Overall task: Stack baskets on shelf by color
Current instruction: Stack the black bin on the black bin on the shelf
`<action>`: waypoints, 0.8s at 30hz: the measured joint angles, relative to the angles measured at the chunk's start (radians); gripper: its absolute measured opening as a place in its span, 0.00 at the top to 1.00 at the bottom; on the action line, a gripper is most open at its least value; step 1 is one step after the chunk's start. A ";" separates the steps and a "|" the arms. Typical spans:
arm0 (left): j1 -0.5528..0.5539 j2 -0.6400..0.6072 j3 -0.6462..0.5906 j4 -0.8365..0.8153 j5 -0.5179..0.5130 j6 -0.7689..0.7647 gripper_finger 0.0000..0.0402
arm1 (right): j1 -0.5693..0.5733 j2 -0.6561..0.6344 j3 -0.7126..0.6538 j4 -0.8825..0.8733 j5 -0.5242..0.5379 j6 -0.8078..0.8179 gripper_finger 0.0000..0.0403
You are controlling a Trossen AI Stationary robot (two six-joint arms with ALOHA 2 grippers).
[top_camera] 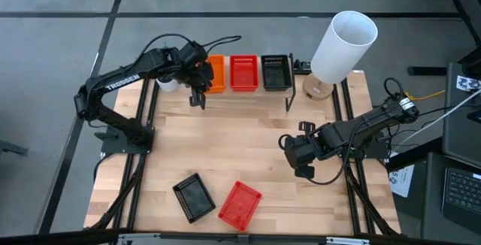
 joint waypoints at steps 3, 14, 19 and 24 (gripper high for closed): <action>-0.047 -0.027 0.001 -0.011 0.162 -0.134 0.73 | 0.000 0.000 0.000 0.000 0.000 0.000 0.74; -0.543 -0.026 -0.176 -0.223 0.369 -0.705 0.74 | 0.000 0.000 0.000 0.006 0.051 -0.001 0.74; -0.831 -0.025 -0.370 0.140 0.257 -1.026 0.74 | 0.000 0.000 0.000 0.006 0.064 -0.040 0.74; -0.995 -0.006 -0.521 0.562 0.116 -1.266 0.74 | 0.000 0.000 0.000 0.005 0.062 -0.053 0.74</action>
